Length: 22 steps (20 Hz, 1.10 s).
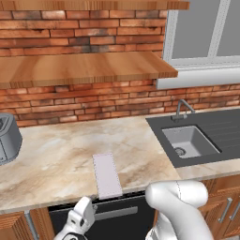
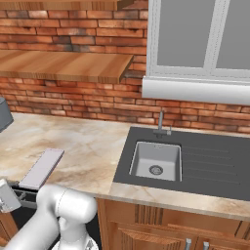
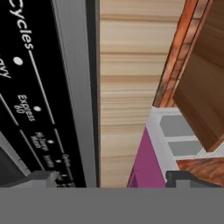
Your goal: The ice cube tray has been filled with water. Take the tray and place it in the freezer to make ice. Close the freezer door after placing the tray.
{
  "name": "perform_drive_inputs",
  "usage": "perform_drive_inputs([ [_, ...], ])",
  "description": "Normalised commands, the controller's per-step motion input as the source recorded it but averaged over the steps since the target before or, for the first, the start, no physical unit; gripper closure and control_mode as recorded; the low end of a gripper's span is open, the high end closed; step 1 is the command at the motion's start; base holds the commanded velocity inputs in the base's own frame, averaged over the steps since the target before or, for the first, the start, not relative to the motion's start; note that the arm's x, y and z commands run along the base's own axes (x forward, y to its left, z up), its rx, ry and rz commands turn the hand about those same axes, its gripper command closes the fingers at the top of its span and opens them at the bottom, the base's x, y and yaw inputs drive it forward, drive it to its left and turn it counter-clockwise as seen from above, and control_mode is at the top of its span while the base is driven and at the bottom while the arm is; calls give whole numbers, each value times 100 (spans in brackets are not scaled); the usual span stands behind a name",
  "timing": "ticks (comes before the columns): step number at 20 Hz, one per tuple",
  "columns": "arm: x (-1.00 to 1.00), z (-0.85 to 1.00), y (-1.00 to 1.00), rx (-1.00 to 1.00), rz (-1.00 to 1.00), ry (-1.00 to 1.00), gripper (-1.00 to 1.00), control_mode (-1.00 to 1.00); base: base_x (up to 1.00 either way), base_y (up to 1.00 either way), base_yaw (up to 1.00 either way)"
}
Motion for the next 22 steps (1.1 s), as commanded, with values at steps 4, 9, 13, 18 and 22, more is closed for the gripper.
perform_drive_inputs([
  [4, 0, 1, -3, 0, 7, 0, -100, -100, 0, 0, 0],
  [9, 0, 11, -3, 4, 3, 1, -100, -100, 0, 0, 0],
  [13, 0, 11, -6, 7, 1, 7, -100, -100, 0, 0, 0],
  [18, 0, 4, -5, 6, 1, 6, -100, -100, 0, 0, 0],
  [22, 0, 0, -11, 5, 1, 3, -100, -100, 0, 0, 0],
])
